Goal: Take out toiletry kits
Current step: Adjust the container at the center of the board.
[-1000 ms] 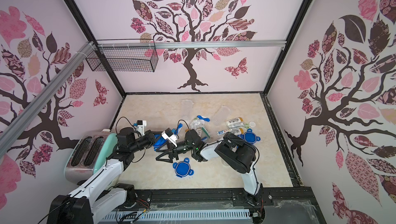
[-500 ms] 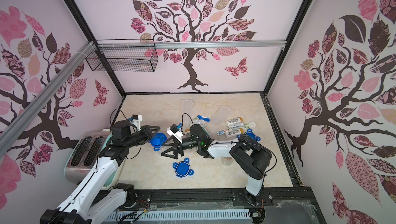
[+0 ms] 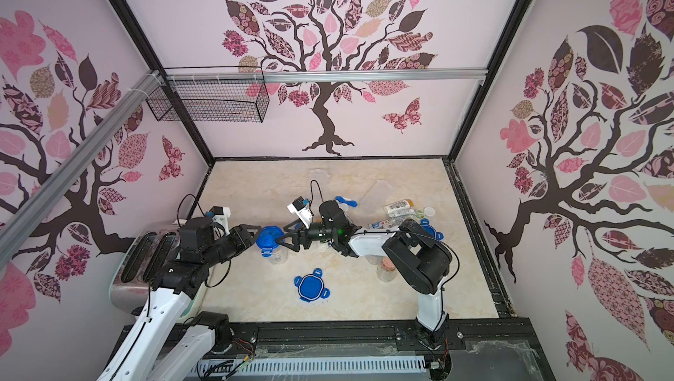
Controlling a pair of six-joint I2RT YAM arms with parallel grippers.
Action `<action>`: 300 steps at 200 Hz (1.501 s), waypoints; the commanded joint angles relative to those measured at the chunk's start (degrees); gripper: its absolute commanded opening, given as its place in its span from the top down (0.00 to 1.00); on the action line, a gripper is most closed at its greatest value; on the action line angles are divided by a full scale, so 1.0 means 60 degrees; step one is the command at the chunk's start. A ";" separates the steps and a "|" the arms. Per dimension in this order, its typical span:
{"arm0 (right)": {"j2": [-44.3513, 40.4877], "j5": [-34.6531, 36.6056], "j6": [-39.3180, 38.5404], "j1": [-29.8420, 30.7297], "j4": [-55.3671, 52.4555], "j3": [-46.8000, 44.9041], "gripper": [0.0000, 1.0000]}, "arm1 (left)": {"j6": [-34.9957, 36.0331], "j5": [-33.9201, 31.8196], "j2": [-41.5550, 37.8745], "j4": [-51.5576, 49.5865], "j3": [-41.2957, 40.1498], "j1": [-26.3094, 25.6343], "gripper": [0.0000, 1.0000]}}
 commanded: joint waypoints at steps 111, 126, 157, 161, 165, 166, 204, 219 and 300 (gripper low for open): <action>-0.1165 -0.0020 -0.1024 0.0866 -0.1057 -0.0542 0.22 | -0.0106 0.0362 0.1012 0.1040 -0.0578 -0.0061 0.58; -0.1195 -0.0110 -0.0983 0.0900 -0.1089 -0.0570 0.22 | -0.0133 0.0489 0.1190 0.1187 -0.0584 -0.0054 0.58; -0.1275 -0.0230 -0.0957 0.1078 -0.0977 -0.0776 0.22 | -0.0250 0.0597 0.1495 0.1628 -0.0683 -0.0238 0.59; -0.1276 -0.0246 -0.0964 0.1091 -0.1001 -0.0764 0.22 | -0.0274 0.0596 0.1526 0.1695 -0.0705 -0.0282 0.58; -0.1263 -0.0264 -0.0965 0.1108 -0.1017 -0.0743 0.22 | -0.0303 0.0597 0.1558 0.1757 -0.0726 -0.0319 0.58; -0.1262 -0.0265 -0.0965 0.1110 -0.1040 -0.0746 0.22 | -0.0307 0.0597 0.1558 0.1783 -0.0729 -0.0332 0.58; -0.1334 -0.0396 -0.0509 0.1141 -0.0725 -0.0949 0.22 | -0.0313 0.0583 0.1815 0.1963 -0.0589 -0.0646 0.59; -0.1349 -0.0442 -0.0412 0.1143 -0.0707 -0.0996 0.22 | -0.0305 0.0581 0.1871 0.1971 -0.0507 -0.0679 0.59; -0.1569 -0.0131 -0.0595 0.1142 -0.0956 -0.1201 0.20 | -0.0220 0.1025 0.1535 0.2201 0.0254 -0.0784 0.64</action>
